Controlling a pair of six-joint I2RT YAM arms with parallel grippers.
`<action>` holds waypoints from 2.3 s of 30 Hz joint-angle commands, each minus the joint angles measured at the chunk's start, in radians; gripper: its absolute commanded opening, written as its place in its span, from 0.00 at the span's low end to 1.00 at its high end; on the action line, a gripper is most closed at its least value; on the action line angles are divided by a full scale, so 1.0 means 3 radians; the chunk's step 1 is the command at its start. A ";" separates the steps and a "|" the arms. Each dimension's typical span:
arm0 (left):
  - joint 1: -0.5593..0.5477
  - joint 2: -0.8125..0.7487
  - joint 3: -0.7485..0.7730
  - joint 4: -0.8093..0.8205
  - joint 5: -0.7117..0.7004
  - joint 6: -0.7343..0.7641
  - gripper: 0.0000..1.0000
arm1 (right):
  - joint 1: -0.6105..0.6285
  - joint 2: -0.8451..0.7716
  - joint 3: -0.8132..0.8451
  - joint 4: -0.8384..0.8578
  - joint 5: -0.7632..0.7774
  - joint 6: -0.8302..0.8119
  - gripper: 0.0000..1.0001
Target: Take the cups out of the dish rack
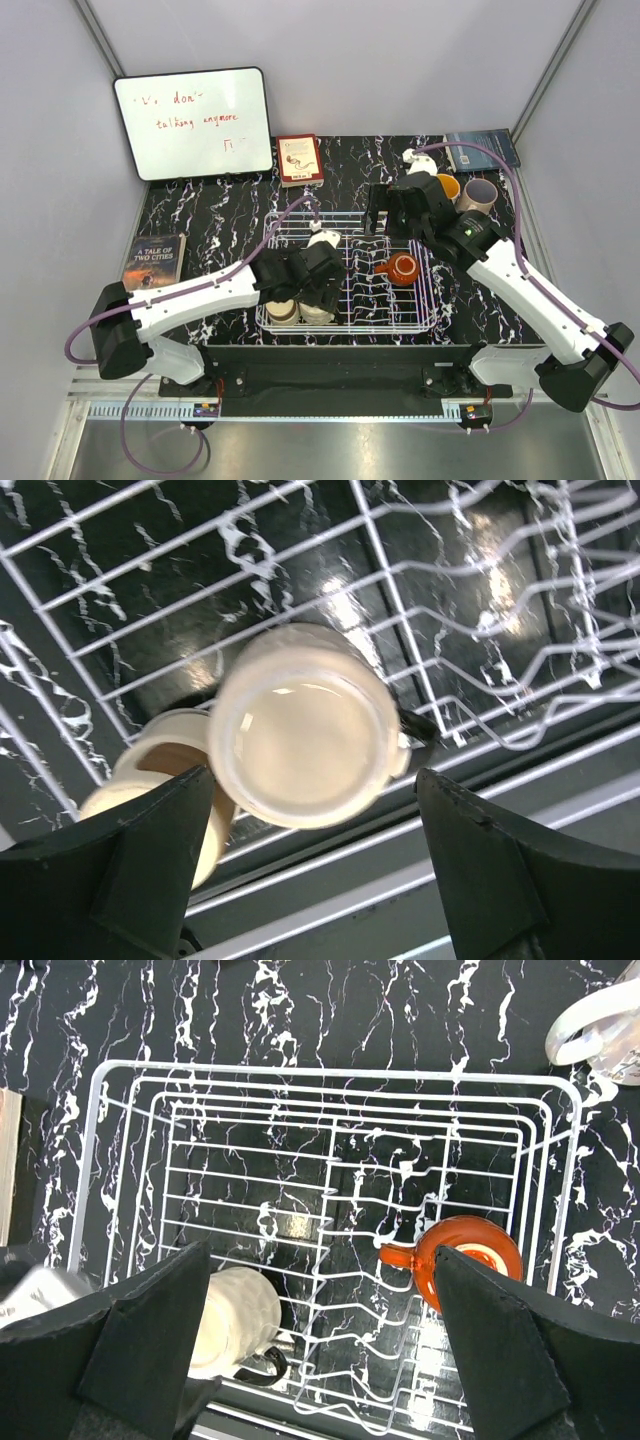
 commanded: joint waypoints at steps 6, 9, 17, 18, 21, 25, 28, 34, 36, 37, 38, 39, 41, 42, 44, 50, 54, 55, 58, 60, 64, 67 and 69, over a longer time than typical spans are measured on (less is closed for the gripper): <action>-0.0312 -0.0022 -0.0015 -0.0102 -0.0011 -0.0225 0.85 | 0.0026 -0.0136 -0.0201 -0.0004 -0.0036 -0.0023 1.00; -0.0359 -0.0012 -0.0076 -0.0112 0.0005 -0.0282 0.85 | 0.0031 -0.0208 -0.0303 0.0001 -0.0041 -0.0007 1.00; -0.0374 0.0228 -0.0082 -0.0153 -0.0210 -0.0466 0.88 | 0.0026 -0.0305 -0.0441 -0.0009 -0.0031 -0.0007 1.00; -0.0379 0.0299 -0.0031 -0.0174 -0.0296 -0.0476 0.89 | 0.0026 -0.0315 -0.0446 -0.0004 -0.0031 -0.0007 1.00; -0.0374 0.0514 0.0132 -0.0225 -0.0409 -0.0471 0.91 | 0.0026 -0.0310 -0.0462 -0.0004 -0.0026 -0.0023 1.00; -0.0379 0.0673 0.0286 -0.0230 -0.0455 -0.0425 0.93 | 0.0026 -0.0331 -0.0467 -0.0009 -0.0001 -0.0043 1.00; -0.0364 0.0816 0.0373 -0.0210 -0.0481 -0.0369 0.93 | 0.0026 -0.0341 -0.0482 -0.0004 0.0015 -0.0058 1.00; -0.0206 0.0817 0.0394 -0.0128 -0.0563 -0.0313 0.93 | 0.0021 -0.0356 -0.0523 -0.0009 0.0025 -0.0053 1.00; -0.0124 0.0740 0.0343 -0.0056 -0.0543 -0.0297 0.93 | 0.0026 -0.0351 -0.0533 -0.0014 0.0030 -0.0058 1.00; -0.0017 0.0709 0.0323 -0.0026 -0.0527 -0.0287 0.93 | 0.0026 -0.0346 -0.0528 -0.0009 0.0035 -0.0058 1.00; 0.0040 0.0668 0.0287 0.0020 -0.0507 -0.0277 0.93 | 0.0026 -0.0346 -0.0528 -0.0014 0.0040 -0.0053 1.00; 0.0091 0.0648 0.0282 0.0041 -0.0476 -0.0256 0.93 | 0.0021 -0.0341 -0.0518 -0.0009 0.0040 -0.0048 1.00; 0.0249 0.0612 0.0261 0.0107 -0.0450 -0.0231 0.93 | 0.0021 -0.0326 -0.0513 -0.0009 0.0035 -0.0053 1.00; 0.0295 0.0586 0.0256 0.0138 -0.0405 -0.0195 0.93 | 0.0026 -0.0320 -0.0503 -0.0009 0.0040 -0.0053 1.00; 0.0413 0.0581 0.0271 0.0194 -0.0354 -0.0164 0.93 | 0.0026 -0.0310 -0.0497 -0.0004 0.0040 -0.0053 1.00; 0.0470 0.0484 0.0363 0.0205 -0.0267 -0.0138 0.92 | 0.0026 -0.0290 -0.0477 -0.0009 0.0030 -0.0033 1.00; 0.0444 0.0310 0.0384 0.0200 -0.0261 -0.0317 0.90 | 0.0021 -0.0285 -0.0482 -0.0004 0.0051 -0.0038 1.00; 0.0409 0.0285 0.0394 0.0205 -0.0281 -0.0343 0.90 | 0.0026 -0.0280 -0.0482 0.0001 0.0051 -0.0033 1.00; 0.0337 0.0264 0.0521 0.0194 -0.0399 -0.0476 0.89 | 0.0026 -0.0269 -0.0487 0.0012 0.0045 -0.0028 1.00; 0.0316 0.0356 0.0644 0.0159 -0.0501 -0.0603 0.89 | 0.0021 -0.0254 -0.0487 0.0017 0.0051 -0.0033 1.00; 0.0321 0.0672 0.0966 -0.0274 -0.0782 -0.1058 0.88 | 0.0021 -0.0228 -0.0457 0.0022 0.0040 -0.0068 1.00; 0.0372 0.0969 0.1206 -0.0576 -0.0859 -0.1385 0.86 | 0.0026 -0.0228 -0.0451 0.0017 0.0040 -0.0094 1.00; 0.0413 0.1153 0.1334 -0.0715 -0.0839 -0.1528 0.85 | 0.0021 -0.0233 -0.0456 0.0012 0.0035 -0.0115 1.00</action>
